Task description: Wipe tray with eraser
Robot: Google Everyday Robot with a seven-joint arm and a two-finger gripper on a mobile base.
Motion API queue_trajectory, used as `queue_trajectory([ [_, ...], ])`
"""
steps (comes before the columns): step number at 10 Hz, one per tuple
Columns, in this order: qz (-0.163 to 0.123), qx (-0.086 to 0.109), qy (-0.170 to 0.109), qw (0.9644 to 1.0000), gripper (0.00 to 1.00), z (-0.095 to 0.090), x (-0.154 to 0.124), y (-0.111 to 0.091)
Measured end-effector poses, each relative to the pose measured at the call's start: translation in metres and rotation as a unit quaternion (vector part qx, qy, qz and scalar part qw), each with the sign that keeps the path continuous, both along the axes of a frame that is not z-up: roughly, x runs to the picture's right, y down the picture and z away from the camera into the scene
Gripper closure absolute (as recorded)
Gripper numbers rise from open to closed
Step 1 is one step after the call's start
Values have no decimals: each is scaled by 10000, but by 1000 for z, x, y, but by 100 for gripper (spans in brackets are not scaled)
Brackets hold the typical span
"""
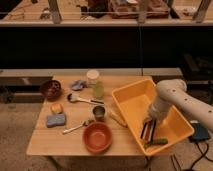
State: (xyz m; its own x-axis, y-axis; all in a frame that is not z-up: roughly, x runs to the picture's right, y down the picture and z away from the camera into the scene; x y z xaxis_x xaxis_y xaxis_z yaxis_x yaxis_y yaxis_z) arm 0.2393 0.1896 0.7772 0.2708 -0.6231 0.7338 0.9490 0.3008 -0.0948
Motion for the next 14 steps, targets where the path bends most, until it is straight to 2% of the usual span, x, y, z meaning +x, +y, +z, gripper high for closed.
queue_trajectory([
  [2,-133,97,-108,9998,56,-5,-16,-6],
  [5,-201,291,-151,9993,56,-7,-25,-31],
  [10,-327,390,-120,9986,56,17,-38,-71],
  [12,-273,385,-59,9989,56,25,-36,-83],
  [14,-196,310,-12,9993,56,33,-28,-84],
])
